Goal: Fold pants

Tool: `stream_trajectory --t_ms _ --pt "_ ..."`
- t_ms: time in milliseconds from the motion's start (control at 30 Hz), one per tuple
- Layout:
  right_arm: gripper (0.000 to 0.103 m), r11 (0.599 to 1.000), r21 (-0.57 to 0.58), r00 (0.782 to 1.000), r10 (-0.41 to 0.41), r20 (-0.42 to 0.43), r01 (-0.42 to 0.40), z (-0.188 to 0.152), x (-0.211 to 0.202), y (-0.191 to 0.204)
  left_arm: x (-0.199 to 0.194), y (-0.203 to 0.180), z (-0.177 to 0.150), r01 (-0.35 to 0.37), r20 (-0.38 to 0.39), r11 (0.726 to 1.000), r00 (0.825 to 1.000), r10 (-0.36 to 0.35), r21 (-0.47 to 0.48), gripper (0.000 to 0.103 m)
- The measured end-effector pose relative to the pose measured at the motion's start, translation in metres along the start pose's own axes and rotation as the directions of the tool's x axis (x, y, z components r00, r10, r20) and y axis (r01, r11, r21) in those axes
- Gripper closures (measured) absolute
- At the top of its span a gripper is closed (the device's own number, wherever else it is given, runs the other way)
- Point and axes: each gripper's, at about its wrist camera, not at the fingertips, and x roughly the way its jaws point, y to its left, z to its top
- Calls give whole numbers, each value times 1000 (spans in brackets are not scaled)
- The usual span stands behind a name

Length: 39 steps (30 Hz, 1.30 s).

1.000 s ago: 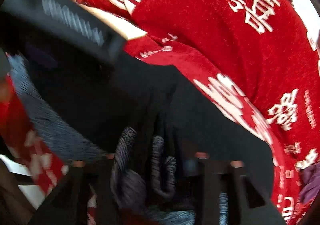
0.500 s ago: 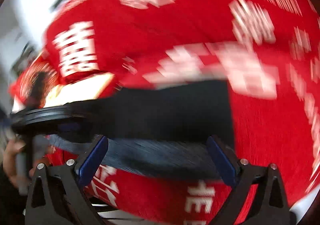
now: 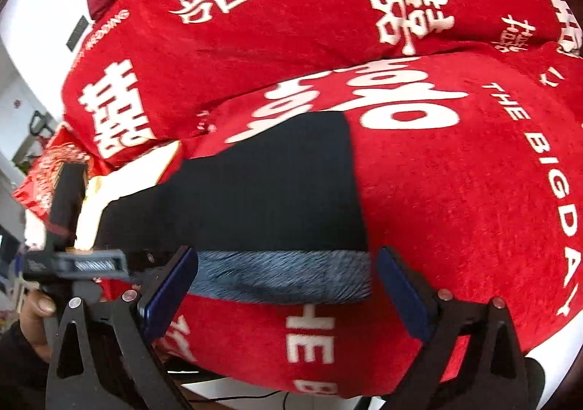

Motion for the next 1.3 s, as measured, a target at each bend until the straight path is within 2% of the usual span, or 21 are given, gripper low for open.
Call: stream_trajectory --t_ms 67,167,200,300,367,433,500,533,600,700,767,867,933,967,1000,1033,1067,1133,1200,1233,1300 --pt "4 998 -21 998 -56 1 56 8 4 1 -8 -3 3 -2 6 1000 1000 2 5 0" --pt "4 990 -89 994 -110 18 112 24 11 12 -30 6 8 75 81 996 994 -72 -39 0" --pt "4 988 -113 995 -100 28 102 30 13 18 -33 10 10 79 89 996 993 -74 -51 0" --pt "4 982 -190 1000 21 8 -19 46 29 40 -30 23 9 67 76 994 995 -60 -89 0" --pt "4 976 -212 999 34 -33 -41 53 52 44 -22 30 6 59 40 992 998 -55 -109 0" --pt "4 976 -206 994 -87 -72 71 63 86 37 -18 36 0 54 30 990 998 -51 -126 0" --pt "0 965 -204 974 -193 -119 166 68 116 24 -23 44 -5 55 38 990 998 -50 -128 0" --pt "0 957 -213 969 -224 -106 198 69 120 21 -27 49 -6 52 49 990 998 -46 -133 0" --pt "0 955 -219 967 -229 -108 202 69 115 25 -33 61 -8 55 65 987 997 -46 -153 0" --pt "0 961 -245 986 -149 -76 126 58 86 42 -31 79 -7 105 66 975 993 -94 -196 0" --pt "0 950 -301 993 -106 -55 85 42 70 57 -27 81 -4 140 55 966 990 -131 -216 0" --pt "0 909 -396 988 -153 -31 129 17 67 78 -26 71 5 166 61 968 986 -157 -186 0" --pt "0 892 -435 982 -171 -75 122 -1 80 85 -22 61 14 181 61 971 983 -173 -156 0" --pt "0 867 -476 974 -213 -81 150 -10 88 90 -13 52 20 137 42 982 990 -133 -131 0" --pt "0 830 -525 968 -248 -48 187 -18 91 97 -8 48 22 93 19 990 996 -92 -110 0" --pt "0 823 -535 969 -245 -29 192 -19 89 100 -5 44 22 59 6 994 998 -59 -89 0" --pt "0 830 -526 968 -249 -45 189 -18 88 102 -6 40 22 43 17 996 999 -42 -74 0" --pt "0 853 -492 970 -235 -59 177 -14 80 102 -11 40 18 60 42 996 997 -58 -67 0" --pt "0 868 -466 978 -207 -22 173 -16 71 101 -7 46 16 32 25 996 999 -30 -86 0" --pt "0 863 -473 976 -217 -34 175 -19 75 101 -6 50 13 6 16 996 1000 -4 -89 0" --pt "0 817 -541 958 -278 -67 199 -28 91 103 -15 57 8 25 38 994 999 -21 -107 0"
